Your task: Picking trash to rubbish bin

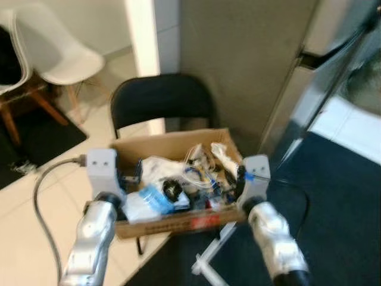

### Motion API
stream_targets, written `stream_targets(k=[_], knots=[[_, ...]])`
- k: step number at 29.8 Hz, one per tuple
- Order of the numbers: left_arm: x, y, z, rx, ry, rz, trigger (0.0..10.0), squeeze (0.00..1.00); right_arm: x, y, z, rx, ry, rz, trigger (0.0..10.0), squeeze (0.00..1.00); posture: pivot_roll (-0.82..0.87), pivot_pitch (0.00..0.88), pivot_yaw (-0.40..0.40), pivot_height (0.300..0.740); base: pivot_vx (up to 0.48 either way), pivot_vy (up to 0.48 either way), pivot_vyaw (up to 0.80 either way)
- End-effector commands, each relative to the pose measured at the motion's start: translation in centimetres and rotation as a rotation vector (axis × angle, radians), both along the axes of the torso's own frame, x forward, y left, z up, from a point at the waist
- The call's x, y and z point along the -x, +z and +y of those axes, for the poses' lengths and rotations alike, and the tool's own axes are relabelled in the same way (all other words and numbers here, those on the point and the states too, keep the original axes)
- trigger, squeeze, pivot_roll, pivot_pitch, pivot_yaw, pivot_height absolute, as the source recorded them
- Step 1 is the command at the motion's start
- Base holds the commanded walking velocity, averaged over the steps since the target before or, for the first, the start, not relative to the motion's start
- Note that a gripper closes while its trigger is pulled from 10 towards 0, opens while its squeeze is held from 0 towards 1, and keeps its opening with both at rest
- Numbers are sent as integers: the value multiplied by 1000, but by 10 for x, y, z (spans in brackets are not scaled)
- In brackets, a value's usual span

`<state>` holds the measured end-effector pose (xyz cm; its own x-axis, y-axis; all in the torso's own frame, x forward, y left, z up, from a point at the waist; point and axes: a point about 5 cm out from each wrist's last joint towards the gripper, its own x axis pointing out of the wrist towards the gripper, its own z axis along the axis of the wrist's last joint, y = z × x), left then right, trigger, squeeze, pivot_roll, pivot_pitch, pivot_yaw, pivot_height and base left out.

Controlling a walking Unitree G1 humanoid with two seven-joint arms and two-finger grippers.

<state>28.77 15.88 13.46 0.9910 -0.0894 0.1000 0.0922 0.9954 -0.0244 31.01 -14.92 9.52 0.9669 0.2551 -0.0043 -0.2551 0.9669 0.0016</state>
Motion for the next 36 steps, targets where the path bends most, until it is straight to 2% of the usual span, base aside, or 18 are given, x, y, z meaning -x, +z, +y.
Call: stream_targets(k=[1, 8, 18, 23, 27, 29, 31, 32, 36], knots=[[1, -2, 4, -9, 15, 9, 10000, 0, 0, -1, 1, -9, -1, 1, 10000, 0, 64, 120, -7, 740, 334, 0, 800], [1, -2, 4, -8, 18, 10, 10000, 0, 0, -2, 1, -44, -10, 11, 10000, 0, 64, 121, -9, 740, 331, 0, 173], [-1, -2, 3, 2, 14, 13, 10000, 0, -5, 1, 2, -36, 2, 6, 10000, 0, 62, 124, -11, 740, 255, 0, 0], [-5, -8, -4, -85, -59, 49, 10000, 0, -13, 5, 4, -25, 14, -1, 10000, 0, 64, 130, -21, 740, 0, 0, 0], [-6, -11, -8, -113, -102, 69, 10000, 0, -18, 8, 4, -25, 18, -4, 10000, 0, 62, 133, -23, 740, 0, 0, 0], [-7, -15, -13, -170, -161, 90, 10000, 0, -25, 9, 5, -1, 31, -1, 10000, 0, 62, 138, -28, 740, 0, 0, 0], [-6, -18, -13, -187, -175, 105, 10000, 0, -26, 9, 5, 10, 34, 4, 10000, 0, 62, 138, -28, 740, 0, 0, 0], [-6, -21, -15, -235, -206, 114, 10000, 0, -28, 7, 4, 33, 34, 18, 10000, 0, 65, 141, -31, 740, 0, 0, 0], [-3, -27, -14, -258, -270, 153, 10000, 0, -31, 3, 0, 61, 36, 50, 10000, 0, 61, 148, -34, 740, 0, 0, 0]])
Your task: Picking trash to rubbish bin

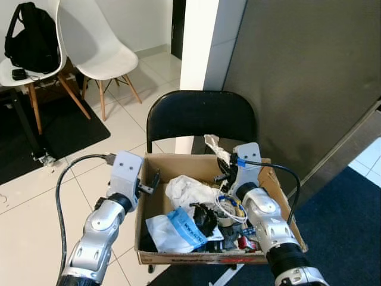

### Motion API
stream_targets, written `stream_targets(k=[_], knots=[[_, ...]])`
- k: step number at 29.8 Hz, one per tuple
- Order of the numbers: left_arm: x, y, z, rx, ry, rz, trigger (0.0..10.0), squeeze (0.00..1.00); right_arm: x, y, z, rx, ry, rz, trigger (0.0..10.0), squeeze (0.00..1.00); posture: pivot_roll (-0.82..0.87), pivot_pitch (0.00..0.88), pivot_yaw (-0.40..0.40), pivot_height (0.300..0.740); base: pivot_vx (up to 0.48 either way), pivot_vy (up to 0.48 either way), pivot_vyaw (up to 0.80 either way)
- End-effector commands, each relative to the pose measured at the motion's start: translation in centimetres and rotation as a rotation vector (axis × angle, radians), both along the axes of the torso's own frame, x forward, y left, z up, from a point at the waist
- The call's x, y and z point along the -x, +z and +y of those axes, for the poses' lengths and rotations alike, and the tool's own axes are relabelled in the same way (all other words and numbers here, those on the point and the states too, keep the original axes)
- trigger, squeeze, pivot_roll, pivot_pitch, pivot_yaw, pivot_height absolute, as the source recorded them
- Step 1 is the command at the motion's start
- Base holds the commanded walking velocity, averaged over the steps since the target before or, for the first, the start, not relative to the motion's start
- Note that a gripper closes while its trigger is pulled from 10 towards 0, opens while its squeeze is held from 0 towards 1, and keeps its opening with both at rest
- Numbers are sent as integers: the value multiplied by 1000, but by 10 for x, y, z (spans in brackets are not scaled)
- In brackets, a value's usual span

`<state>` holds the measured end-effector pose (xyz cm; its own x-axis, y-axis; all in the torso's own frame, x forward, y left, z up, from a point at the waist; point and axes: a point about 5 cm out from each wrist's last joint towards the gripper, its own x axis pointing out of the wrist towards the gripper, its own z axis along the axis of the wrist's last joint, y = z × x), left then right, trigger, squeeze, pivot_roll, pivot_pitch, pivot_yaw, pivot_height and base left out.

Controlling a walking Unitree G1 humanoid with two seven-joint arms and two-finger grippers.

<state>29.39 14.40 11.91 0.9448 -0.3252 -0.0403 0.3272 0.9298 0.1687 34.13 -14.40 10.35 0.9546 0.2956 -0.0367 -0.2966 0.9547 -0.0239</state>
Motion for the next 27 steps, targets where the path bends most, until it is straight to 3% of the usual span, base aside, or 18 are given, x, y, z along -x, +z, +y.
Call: stream_targets(k=[1, 4, 12, 17, 27], knots=[[4, -12, 1, -58, -45, 52, 10000, 0, -1, -9, -7, 65, -13, 49, 10000, 0, 61, 148, -34, 740, 0, 0, 0], [5, -11, 2, -72, -59, 44, 10000, 0, 0, -17, -13, 147, -22, 98, 10000, 0, 62, 151, -37, 740, 0, 0, 0], [9, -10, 5, -73, -85, 36, 10000, 0, -1, -23, -26, 134, -85, 127, 10000, 0, 60, 157, -39, 740, 0, 0, 0], [12, -10, 6, -71, -112, 38, 10000, 0, 0, -33, -40, 234, -157, 182, 10000, 0, 61, 159, -40, 740, 0, 0, 0], [13, -9, 12, -76, -123, 27, 10000, 0, 4, -44, -50, 277, -154, 252, 10000, 0, 57, 161, -40, 740, 0, 0, 0]])
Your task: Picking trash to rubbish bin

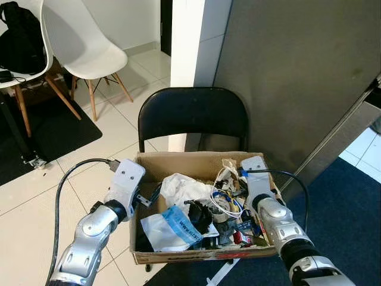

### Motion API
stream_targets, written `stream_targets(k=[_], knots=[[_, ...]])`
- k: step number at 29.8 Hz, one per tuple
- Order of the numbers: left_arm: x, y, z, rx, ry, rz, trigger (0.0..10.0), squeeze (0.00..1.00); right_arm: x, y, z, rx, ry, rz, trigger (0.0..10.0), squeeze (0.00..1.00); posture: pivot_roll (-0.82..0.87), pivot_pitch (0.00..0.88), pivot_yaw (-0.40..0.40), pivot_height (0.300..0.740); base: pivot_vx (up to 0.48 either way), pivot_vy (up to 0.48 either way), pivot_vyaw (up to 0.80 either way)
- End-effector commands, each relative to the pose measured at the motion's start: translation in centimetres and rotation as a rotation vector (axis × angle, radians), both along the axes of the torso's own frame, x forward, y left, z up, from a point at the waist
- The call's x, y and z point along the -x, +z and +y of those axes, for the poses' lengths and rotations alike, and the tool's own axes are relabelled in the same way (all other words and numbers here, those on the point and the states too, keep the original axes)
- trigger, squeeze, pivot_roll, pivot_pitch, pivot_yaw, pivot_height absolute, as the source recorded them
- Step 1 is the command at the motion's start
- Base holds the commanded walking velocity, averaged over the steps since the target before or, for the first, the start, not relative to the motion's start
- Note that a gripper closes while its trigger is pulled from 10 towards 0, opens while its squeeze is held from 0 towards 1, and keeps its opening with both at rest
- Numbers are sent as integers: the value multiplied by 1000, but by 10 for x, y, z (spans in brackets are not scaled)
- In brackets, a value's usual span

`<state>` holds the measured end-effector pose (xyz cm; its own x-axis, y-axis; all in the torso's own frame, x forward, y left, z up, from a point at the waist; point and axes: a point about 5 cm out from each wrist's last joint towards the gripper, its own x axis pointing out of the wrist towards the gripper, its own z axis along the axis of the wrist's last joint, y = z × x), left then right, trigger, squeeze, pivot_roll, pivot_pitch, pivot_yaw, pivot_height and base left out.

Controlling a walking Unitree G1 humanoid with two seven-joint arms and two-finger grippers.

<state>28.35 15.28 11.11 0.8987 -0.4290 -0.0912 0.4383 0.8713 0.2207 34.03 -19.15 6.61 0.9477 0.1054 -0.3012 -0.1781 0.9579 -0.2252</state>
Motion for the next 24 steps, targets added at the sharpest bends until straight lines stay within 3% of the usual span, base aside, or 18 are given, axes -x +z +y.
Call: stream_targets(k=[1, 8, 9, 10, 11, 12, 14, 15, 16, 17, 22, 24], knots=[[3, 0, 2, 2, -16, -4, 10000, 0, 3, -7, -4, 12, -9, 33, 10000, 0, 59, 159, -41, 740, 0, 0, 0], [5, 1, -1, 11, -47, -11, 10000, 0, 2, -7, -5, 13, -21, 38, 10000, 0, 59, 149, -42, 740, 0, 0, 0], [5, 1, -1, 12, -48, -11, 10000, 0, 2, -7, -5, 0, -24, 44, 10000, 714, 59, 149, -42, 740, 0, 0, 0], [5, 1, -1, 12, -48, -11, 10000, 0, 2, -7, -5, 0, -24, 44, 10000, 714, 59, 149, -42, 740, 0, 0, 0], [5, 1, -1, 11, -48, -11, 10000, 0, 2, -7, -5, -6, -31, 46, 10000, 949, 59, 149, -42, 740, 0, 0, 0], [5, 1, -1, 11, -48, -12, 10000, 0, 1, -7, -6, -7, -34, 46, 10000, 1000, 60, 148, -43, 740, 0, 0, 0], [5, 1, -2, 9, -49, -13, 10000, 0, 1, -6, -6, 13, -40, 39, 10000, 1000, 60, 144, -43, 740, 0, 0, 0], [5, 1, -1, 6, -43, -14, 10000, 0, 1, -5, -8, 28, -56, 26, 10000, 161, 60, 144, -43, 740, 0, 0, 0], [5, 1, -1, 6, -43, -14, 10000, 0, 1, -5, -8, 28, -56, 26, 10000, 161, 60, 144, -43, 740, 0, 0, 0], [5, 0, -1, 2, -37, -15, 10000, 0, 0, -5, -8, 21, -65, 18, 10000, 0, 60, 144, -43, 740, 0, 0, 0], [1, 2, 5, 0, 37, -33, 10000, 0, -2, 3, -6, -68, -89, -48, 10000, 0, 61, 136, -43, 740, 0, 0, 0], [-8, 10, 21, 147, 231, -60, 10000, 0, -6, 17, -4, -238, -115, -149, 10000, 0, 61, 137, -41, 740, 0, 0, 0]])
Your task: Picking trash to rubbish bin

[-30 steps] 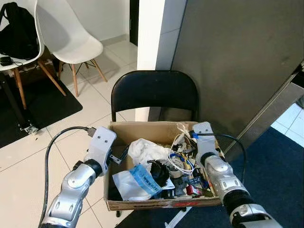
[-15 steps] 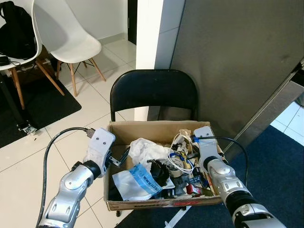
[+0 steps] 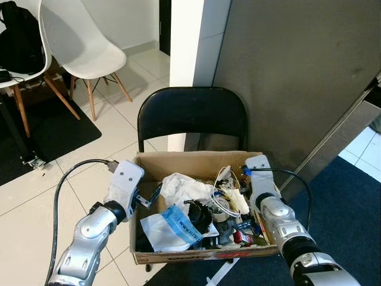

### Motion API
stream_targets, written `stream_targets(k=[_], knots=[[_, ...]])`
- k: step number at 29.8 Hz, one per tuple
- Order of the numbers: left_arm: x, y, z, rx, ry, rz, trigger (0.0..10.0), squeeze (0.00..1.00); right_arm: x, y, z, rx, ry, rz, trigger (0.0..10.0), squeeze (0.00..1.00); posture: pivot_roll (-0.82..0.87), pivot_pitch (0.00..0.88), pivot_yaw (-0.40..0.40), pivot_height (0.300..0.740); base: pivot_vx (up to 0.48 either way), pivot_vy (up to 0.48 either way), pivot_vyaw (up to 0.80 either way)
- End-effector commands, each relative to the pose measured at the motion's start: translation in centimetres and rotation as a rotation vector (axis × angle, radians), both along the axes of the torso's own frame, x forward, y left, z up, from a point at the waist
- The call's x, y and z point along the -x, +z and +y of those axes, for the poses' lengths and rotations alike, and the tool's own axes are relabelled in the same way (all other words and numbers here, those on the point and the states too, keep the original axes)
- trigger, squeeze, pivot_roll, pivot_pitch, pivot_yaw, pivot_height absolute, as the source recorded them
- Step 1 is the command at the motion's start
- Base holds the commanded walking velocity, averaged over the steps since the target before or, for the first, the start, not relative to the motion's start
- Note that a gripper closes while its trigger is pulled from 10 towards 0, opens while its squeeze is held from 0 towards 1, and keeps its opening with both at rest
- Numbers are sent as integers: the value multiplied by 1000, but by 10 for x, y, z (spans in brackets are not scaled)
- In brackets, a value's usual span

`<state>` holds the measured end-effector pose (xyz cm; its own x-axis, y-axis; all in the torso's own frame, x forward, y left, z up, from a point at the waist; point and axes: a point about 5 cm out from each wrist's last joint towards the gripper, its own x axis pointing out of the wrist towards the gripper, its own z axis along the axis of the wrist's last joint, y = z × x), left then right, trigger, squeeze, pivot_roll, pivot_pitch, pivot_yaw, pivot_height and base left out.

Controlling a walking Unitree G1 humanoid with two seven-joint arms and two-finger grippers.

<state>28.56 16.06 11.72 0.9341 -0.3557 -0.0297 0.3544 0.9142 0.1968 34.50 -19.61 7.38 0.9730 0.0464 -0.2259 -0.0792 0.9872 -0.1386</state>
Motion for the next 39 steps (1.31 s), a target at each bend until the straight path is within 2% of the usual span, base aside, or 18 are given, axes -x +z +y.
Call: stream_targets(k=[1, 2, 3, 4, 6, 7, 9, 17, 22, 39], knots=[[-6, 4, 13, 102, 146, -14, 10000, 0, -1, 9, 0, -137, -26, -83, 10000, 0, 61, 137, -41, 740, 0, 0, 0], [-9, 10, 23, 167, 246, -43, 10000, 0, -3, 19, 1, -280, -41, -147, 10000, 0, 63, 133, -43, 740, 0, 0, 0], [-10, 14, 33, 226, 329, -58, 10000, 0, -2, 27, 4, -376, -35, -196, 10000, 0, 61, 133, -41, 740, 0, 0, 0], [-10, 14, 33, 226, 329, -58, 10000, 0, -2, 27, 4, -376, -35, -196, 10000, 0, 61, 133, -41, 740, 0, 0, 0], [-10, 15, 39, 259, 380, -66, 10000, 0, 1, 32, 9, -452, -3, -235, 10000, 0, 59, 138, -38, 740, 0, 0, 0], [-10, 15, 39, 259, 380, -66, 10000, 0, 1, 32, 9, -452, -3, -235, 10000, 0, 59, 138, -38, 740, 0, 0, 0], [-6, 12, 27, 246, 316, -46, 10000, 0, 9, 31, 20, -393, 77, -257, 10000, 0, 58, 140, -36, 740, 0, 0, 0], [-3, 9, 20, 289, 336, -23, 10000, 0, 22, 25, 30, -407, 100, -253, 10000, 0, 51, 142, -27, 740, 0, 0, 0], [-5, 10, 17, 302, 340, -21, 10000, 0, 25, 27, 31, -416, 111, -249, 10000, 0, 52, 146, -28, 740, 0, 0, 0], [-4, 11, 13, 306, 319, -17, 10000, 0, 27, 30, 34, -401, 127, -233, 10000, 0, 51, 144, -33, 740, -281, 0, 0]])
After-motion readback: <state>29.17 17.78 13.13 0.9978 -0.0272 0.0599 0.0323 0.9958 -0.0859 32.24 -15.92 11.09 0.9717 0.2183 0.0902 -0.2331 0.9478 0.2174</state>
